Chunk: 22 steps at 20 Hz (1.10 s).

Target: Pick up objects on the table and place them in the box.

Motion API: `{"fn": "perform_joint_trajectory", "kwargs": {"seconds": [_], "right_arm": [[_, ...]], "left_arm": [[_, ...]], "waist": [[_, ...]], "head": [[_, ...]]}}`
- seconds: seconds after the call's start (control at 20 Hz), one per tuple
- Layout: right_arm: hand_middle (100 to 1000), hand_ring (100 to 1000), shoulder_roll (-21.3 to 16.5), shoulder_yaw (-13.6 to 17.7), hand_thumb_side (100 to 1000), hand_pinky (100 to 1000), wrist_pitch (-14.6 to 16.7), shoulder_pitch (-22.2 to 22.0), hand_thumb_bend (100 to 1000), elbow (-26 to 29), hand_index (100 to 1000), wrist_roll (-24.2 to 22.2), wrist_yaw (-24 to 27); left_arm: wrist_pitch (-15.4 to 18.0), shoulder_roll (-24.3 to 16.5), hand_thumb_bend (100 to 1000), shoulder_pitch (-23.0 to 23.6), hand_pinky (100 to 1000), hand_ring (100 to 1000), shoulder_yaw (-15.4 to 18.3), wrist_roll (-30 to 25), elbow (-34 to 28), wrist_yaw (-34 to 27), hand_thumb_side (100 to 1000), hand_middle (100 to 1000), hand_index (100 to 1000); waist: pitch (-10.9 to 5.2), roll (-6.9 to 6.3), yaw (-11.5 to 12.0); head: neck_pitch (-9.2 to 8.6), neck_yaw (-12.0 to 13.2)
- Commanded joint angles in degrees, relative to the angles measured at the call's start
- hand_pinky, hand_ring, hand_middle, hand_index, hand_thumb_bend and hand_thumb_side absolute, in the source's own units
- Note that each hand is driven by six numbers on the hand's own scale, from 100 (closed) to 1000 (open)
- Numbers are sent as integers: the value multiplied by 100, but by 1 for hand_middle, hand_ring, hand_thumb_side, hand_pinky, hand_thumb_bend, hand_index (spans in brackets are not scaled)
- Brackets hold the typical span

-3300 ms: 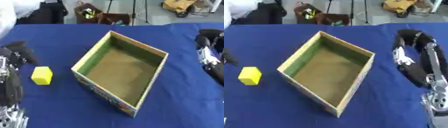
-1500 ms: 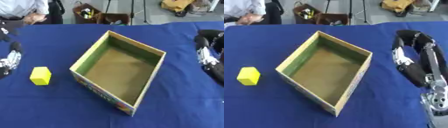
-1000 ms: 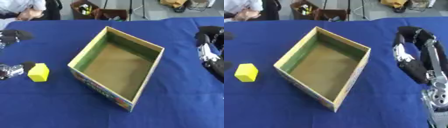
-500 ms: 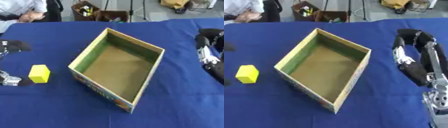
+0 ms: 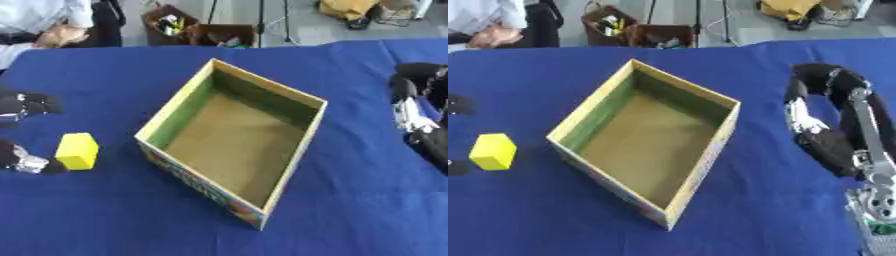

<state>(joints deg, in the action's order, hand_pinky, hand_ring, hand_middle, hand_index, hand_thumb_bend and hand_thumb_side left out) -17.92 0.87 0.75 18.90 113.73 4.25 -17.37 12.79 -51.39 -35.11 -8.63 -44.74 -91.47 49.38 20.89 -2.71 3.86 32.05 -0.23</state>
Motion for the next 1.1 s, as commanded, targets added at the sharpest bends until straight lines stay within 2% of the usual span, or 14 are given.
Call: {"fn": "perform_joint_trajectory", "kwargs": {"seconds": [0.05,0.2,0.45,1.1], "right_arm": [[624,694,-103,-10,531,752,8,40,100,86,753,-27,-35],[624,694,-96,-22,530,752,3,45,100,86,753,-34,-39],[622,693,-96,-29,527,751,7,61,100,86,751,-21,-40],[620,691,-87,-71,526,751,17,110,100,86,749,-34,-52]], "left_arm": [[0,-94,690,-129,777,879,-63,-33,154,0,951,923,1000],[-40,-1,689,-275,779,882,-170,-202,530,-101,954,928,1000],[106,136,679,-467,772,883,-202,-192,1121,-90,942,945,1000],[414,393,612,-696,764,879,-150,330,1873,241,872,970,1000]], "waist": [[-89,-14,-26],[-66,-19,-51],[-32,-8,-83],[94,15,-170]], "head": [[-75,15],[-82,29],[-119,72],[-263,178]]}}
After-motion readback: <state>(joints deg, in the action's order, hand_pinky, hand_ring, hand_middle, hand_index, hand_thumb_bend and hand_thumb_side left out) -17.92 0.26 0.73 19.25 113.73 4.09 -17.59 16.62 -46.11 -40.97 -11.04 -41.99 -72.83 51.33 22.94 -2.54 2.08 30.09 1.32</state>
